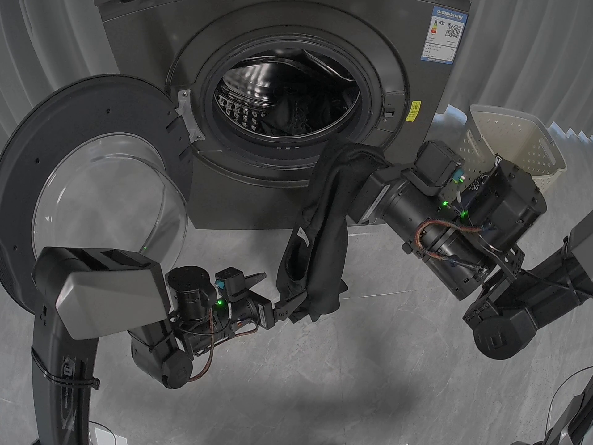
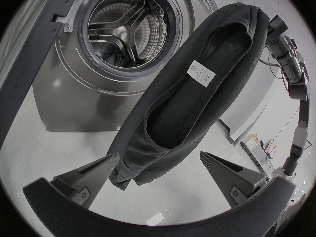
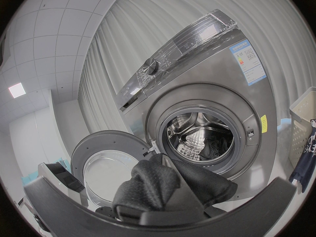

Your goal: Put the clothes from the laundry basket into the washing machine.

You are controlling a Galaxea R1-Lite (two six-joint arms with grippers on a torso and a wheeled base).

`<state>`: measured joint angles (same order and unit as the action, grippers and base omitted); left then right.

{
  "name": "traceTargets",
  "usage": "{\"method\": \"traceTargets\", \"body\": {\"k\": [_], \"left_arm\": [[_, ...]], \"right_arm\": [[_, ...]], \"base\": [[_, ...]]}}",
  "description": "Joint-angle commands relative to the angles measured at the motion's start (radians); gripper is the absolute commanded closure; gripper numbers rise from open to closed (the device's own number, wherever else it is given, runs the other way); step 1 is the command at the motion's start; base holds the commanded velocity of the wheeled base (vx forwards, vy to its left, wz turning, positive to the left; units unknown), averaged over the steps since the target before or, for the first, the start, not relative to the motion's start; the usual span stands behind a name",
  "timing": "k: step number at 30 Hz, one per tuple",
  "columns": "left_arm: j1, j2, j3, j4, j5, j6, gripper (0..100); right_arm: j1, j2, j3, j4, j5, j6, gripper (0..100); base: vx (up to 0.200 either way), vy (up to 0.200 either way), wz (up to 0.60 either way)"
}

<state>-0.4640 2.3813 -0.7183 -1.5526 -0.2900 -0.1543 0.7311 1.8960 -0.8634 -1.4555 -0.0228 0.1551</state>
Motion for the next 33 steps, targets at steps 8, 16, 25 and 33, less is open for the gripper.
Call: {"method": "traceTargets", "body": {"k": [8, 16, 25, 33], "left_arm": [[0.001, 0.073, -0.081, 0.0, -0.015, -0.008, 0], [-0.004, 0.115, -0.155, 0.0, -0.015, -0.014, 0], [-0.008, 0.187, -0.253, 0.0, 0.002, -0.021, 100], [-0.005, 0.236, -0.374, 0.0, 0.055, -0.022, 100]], "right_arm": [[0.001, 0.006, -0.002, 0.0, 0.0, 0.0, 100], [0.018, 0.005, 0.003, 0.0, -0.009, 0.0, 100], [0.028, 0.002, 0.004, 0.0, -0.009, 0.001, 100], [0.018, -0.015, 0.029, -0.002, -0.009, 0.001, 100]], "base": [[0.0, 0.0, 0.0], [0.0, 0.0, 0.0], [0.0, 0.0, 0.0], [0.0, 0.0, 0.0]]}}
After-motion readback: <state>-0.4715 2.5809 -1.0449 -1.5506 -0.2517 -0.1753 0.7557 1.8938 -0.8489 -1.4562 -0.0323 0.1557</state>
